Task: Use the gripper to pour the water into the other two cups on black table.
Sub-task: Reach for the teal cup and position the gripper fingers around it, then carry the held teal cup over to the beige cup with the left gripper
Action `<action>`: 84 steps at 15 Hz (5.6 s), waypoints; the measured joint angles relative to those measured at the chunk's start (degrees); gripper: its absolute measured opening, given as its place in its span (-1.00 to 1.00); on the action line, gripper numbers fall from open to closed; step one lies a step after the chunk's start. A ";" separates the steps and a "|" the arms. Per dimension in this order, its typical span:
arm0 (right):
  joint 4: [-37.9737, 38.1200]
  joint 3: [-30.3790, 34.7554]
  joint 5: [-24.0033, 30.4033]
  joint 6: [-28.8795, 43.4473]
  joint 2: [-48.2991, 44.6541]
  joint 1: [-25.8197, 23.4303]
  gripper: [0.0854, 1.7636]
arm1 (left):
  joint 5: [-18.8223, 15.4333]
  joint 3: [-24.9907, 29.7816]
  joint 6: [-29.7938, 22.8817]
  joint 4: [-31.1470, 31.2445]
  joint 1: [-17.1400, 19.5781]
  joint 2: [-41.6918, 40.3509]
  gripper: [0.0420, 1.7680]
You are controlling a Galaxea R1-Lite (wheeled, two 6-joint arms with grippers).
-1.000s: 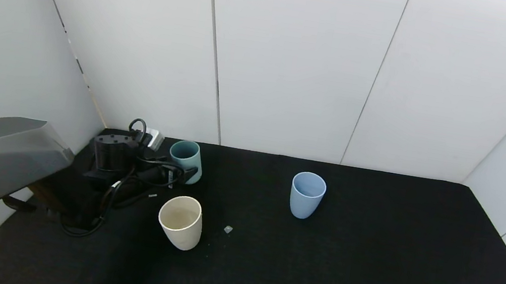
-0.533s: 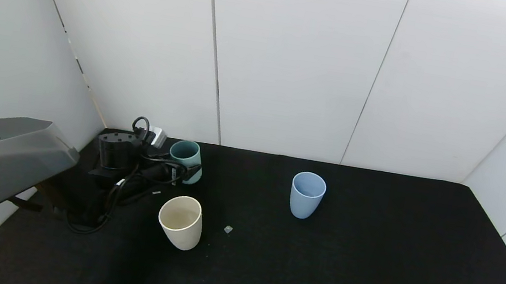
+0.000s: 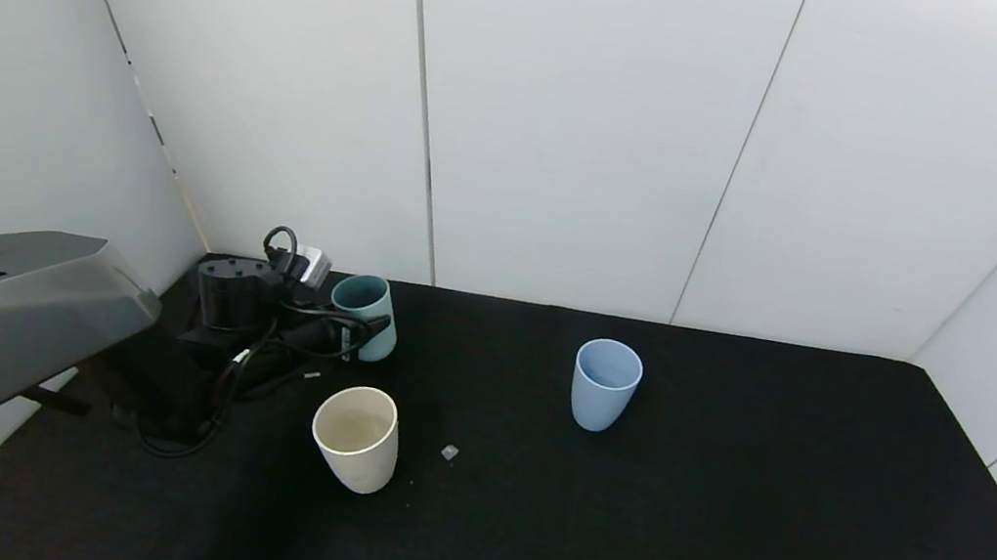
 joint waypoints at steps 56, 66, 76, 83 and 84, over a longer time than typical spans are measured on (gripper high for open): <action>-0.02 0.00 -0.01 -0.02 0.00 0.02 0.94 | -0.44 27.83 34.82 40.19 -0.62 -46.34 0.25; -0.02 0.00 -0.01 0.00 0.00 0.02 0.94 | 9.18 21.00 41.59 46.40 -6.44 -43.50 0.25; -0.02 0.00 0.00 -0.02 0.00 0.02 0.94 | 15.03 16.97 47.98 51.27 -7.98 -41.64 0.25; -0.02 0.00 -0.01 0.00 0.00 0.02 0.94 | 19.18 13.84 52.37 56.02 -10.28 -41.14 0.25; -0.02 0.00 -0.01 0.00 0.00 0.02 0.94 | 19.69 13.23 53.09 56.71 -10.58 -41.14 0.25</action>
